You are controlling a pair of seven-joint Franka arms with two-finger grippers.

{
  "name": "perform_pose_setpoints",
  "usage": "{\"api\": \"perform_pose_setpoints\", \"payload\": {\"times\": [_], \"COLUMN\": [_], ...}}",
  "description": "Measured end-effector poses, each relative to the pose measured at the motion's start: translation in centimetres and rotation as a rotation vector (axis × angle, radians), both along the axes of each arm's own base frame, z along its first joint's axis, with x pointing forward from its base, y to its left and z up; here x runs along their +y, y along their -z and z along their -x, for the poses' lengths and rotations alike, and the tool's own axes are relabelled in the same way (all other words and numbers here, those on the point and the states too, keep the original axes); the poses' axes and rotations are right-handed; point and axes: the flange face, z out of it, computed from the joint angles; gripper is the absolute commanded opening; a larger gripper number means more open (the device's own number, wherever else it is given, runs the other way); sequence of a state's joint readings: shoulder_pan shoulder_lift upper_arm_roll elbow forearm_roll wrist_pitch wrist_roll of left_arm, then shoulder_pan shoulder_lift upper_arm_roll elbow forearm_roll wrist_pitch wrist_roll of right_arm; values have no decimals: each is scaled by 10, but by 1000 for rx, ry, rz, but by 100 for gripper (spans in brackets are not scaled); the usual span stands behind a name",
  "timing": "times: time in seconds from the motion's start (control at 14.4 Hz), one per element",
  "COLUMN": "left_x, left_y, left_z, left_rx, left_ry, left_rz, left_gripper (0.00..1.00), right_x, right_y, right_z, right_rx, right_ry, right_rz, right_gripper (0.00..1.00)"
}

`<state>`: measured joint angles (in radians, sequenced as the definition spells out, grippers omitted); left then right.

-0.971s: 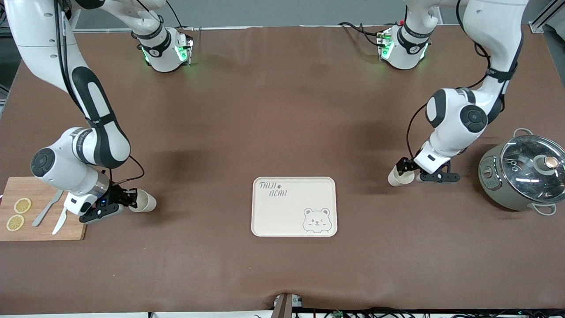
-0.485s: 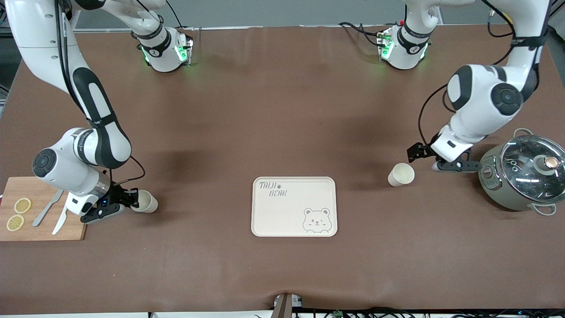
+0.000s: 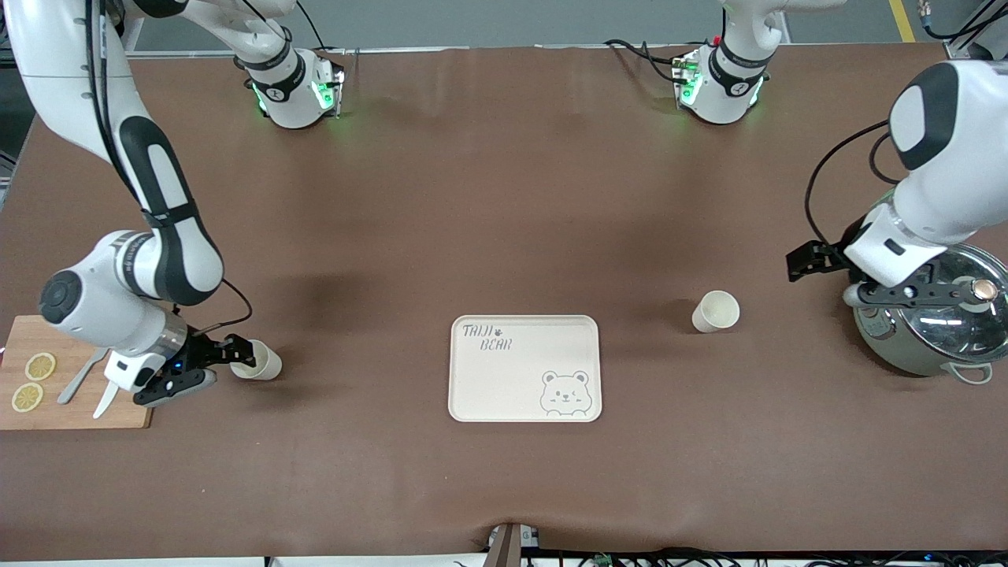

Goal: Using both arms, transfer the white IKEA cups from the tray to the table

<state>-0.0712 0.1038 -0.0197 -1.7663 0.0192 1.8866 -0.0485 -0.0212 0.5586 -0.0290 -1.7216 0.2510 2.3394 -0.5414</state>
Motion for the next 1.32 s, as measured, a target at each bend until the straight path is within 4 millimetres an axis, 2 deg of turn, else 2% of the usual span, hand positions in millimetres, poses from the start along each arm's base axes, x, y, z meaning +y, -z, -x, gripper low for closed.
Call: {"api": "perform_pose_setpoints", "payload": {"times": [0.14, 0.28, 0.49, 0.62, 0.76, 0.9, 0.97, 1.11, 1.32], "left_x": [-1, -7, -17, -20, -18, -16, -19, -28, -35], "left_y": [-15, -21, -36, -63, -91, -106, -109, -115, -124], "left_z": [-4, -5, -5, -4, -2, 1, 2, 3, 4], "left_rx": [-11, -16, -26, -33, -48, -54, -57, -69, -86], "left_ry": [3, 12, 18, 19, 14, 13, 20, 37, 49], "left_rz": [-4, -3, 0, 5, 13, 15, 18, 22, 25], "left_gripper": [100, 100, 100, 100, 100, 100, 100, 100, 100], "right_x": [-5, -14, -22, -23, -23, -25, -28, -34, -39], "right_y": [-35, -72, -130, -181, -242, -295, -313, -334, -334], "right_z": [-11, -17, -14, -3, 16, 40, 51, 63, 65], "right_rx": [43, 89, 163, 192, 174, 152, 142, 123, 125], "right_ry": [-11, -4, 35, 88, 165, 233, 254, 276, 286], "right_rz": [-22, -37, -20, 36, 65, 72, 78, 96, 107], "right_gripper": [100, 100, 100, 100, 100, 100, 100, 100, 100]}}
